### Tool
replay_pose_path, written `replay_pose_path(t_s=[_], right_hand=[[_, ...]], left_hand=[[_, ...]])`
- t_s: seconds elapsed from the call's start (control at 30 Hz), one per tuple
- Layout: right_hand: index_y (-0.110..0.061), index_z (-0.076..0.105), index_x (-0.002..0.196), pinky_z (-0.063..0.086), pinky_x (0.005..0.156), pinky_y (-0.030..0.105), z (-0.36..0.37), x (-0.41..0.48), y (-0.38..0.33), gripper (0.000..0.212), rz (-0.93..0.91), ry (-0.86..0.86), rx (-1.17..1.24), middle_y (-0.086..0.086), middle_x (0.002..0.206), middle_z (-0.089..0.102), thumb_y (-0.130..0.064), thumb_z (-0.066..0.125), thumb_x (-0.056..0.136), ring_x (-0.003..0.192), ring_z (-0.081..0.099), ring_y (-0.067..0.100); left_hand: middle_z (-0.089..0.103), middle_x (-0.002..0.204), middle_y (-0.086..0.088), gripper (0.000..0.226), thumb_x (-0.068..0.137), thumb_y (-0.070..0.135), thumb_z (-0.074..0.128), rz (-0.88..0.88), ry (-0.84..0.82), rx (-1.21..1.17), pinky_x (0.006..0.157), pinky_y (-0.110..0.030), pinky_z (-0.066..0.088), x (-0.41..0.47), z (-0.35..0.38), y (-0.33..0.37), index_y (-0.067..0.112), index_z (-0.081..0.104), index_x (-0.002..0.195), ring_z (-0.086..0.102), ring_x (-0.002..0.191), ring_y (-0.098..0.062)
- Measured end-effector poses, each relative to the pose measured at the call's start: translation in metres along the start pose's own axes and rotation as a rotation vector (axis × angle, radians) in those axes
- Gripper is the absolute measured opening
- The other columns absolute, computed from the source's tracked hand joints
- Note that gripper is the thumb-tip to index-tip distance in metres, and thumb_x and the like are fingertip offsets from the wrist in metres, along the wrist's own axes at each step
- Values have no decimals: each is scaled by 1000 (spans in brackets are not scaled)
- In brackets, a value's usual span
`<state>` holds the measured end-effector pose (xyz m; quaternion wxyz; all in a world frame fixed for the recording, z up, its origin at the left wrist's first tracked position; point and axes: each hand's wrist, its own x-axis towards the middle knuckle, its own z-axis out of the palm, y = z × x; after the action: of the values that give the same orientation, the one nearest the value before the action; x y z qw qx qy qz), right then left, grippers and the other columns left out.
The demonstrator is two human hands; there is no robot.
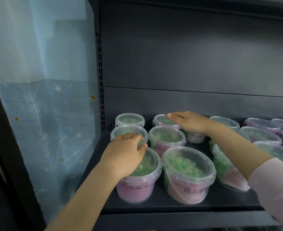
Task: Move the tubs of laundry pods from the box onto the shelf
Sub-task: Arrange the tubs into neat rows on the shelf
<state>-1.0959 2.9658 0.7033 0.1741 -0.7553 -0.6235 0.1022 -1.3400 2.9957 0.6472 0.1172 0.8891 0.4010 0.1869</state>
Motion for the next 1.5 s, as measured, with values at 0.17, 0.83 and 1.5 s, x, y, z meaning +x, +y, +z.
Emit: replay_pose_path(t_s=[0.17,0.83,1.5], right_hand=[[-24,47,144,28,109,33,8,30,1,68,150,-165,-127,2,152,42,-65,21,97,139,39,22],[-44,53,134,32,95,8,-3,-74,-7,53,-297,-21,-108,-34,125,54,-67,40,88,111,47,-17],[-61,42,131,20,104,0,14,-148,26,53,-323,24,102,-45,137,36,-69,49,79,129,23,-26]], left_hand=[[45,143,9,41,101,46,31,-1,-6,-11,107,-33,34,-1,0,1,28,45,135,35,133,-14],[50,131,32,34,94,49,44,229,338,-334,105,-20,35,-18,-16,-2,40,59,124,36,126,14],[61,126,19,34,98,42,43,294,306,-62,106,-26,35,-57,0,9,30,66,120,50,121,-2]])
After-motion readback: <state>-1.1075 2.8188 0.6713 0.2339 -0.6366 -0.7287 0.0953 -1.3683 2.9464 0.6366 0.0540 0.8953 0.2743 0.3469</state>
